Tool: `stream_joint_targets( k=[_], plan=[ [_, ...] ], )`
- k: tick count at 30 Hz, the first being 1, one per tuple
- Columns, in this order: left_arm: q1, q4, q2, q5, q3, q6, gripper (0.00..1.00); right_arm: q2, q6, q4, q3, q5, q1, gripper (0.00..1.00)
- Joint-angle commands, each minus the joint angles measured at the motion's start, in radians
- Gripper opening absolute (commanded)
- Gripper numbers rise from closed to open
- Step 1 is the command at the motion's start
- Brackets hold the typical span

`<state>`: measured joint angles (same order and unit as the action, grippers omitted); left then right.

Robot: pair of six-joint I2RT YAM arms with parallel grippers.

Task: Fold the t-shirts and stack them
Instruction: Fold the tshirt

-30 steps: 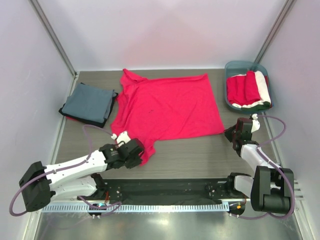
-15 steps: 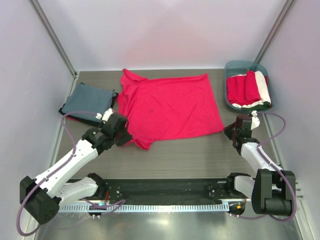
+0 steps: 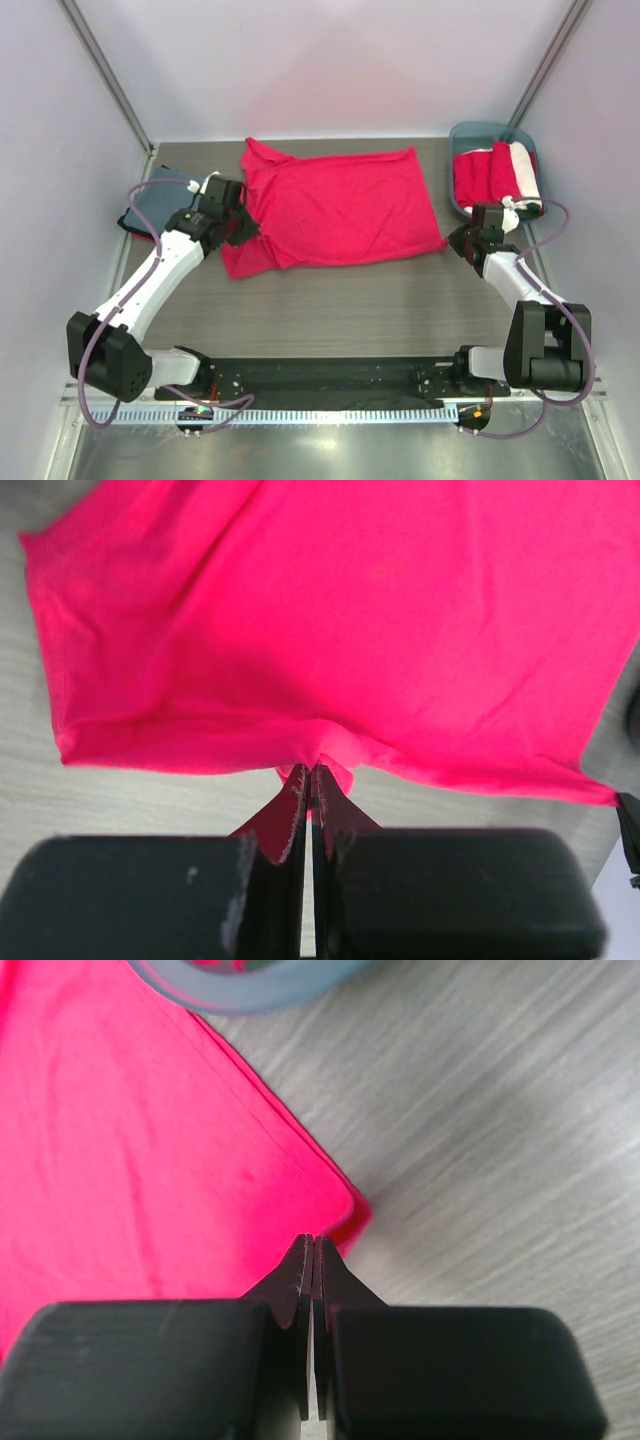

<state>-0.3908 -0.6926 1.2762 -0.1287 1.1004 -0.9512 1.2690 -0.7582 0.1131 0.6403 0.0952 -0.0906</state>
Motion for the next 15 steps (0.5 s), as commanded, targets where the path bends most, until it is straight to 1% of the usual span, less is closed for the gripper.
stream_joint_targets(
  k=[1, 6, 11, 15],
  plan=[
    [0.035, 0.048, 0.024, 0.003, 0.105, 0.066, 0.0, 0.038, 0.014, 0.016, 0.099, 0.032, 0.014, 0.01],
    [0.076, 0.051, 0.1, 0.008, 0.206, 0.098, 0.0, 0.122, 0.01, 0.028, 0.163, 0.044, 0.028, 0.01],
    [0.121, 0.07, 0.179, 0.001, 0.263, 0.129, 0.0, 0.2, 0.003, 0.031, 0.235, 0.057, 0.052, 0.01],
    [0.19, 0.091, 0.21, 0.044, 0.285, 0.123, 0.0, 0.25, -0.003, 0.034, 0.278, 0.084, 0.057, 0.01]
  ],
)
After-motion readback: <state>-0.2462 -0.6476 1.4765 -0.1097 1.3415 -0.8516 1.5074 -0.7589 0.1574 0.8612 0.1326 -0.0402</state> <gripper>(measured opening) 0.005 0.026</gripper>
